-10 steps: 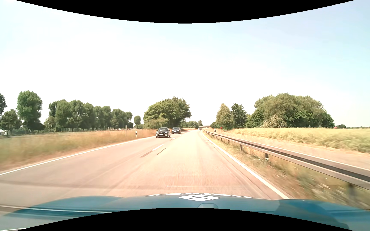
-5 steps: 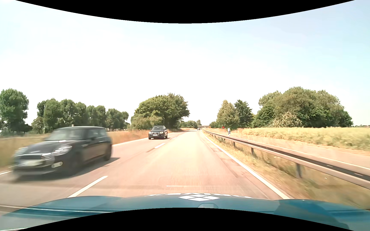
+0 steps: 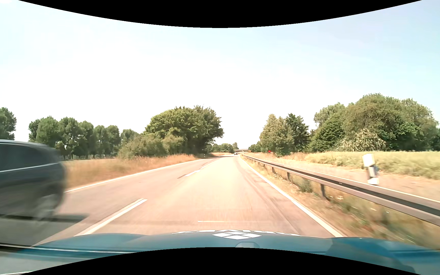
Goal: Follow the waypoints while adhering to traffic rules and regulations
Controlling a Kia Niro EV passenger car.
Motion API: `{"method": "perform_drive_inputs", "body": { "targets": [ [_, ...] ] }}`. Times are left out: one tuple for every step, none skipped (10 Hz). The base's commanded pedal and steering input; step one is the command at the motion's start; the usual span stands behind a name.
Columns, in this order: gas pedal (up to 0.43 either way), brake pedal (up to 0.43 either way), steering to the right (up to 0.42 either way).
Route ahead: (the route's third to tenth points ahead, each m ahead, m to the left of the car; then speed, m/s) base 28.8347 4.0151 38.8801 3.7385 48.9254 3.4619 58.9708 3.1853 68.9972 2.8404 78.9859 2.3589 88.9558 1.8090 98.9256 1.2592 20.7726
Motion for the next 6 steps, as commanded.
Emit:
{"method": "perform_drive_inputs", "body": {
  "targets": [
    [0.15, 0.0, 0.001],
    [0.15, 0.0, 0.001],
    [0.15, 0.0, 0.002],
    [0.15, 0.0, 0.002],
    [0.15, 0.0, 0.002],
    [0.15, 0.0, 0.002]
  ]
}}
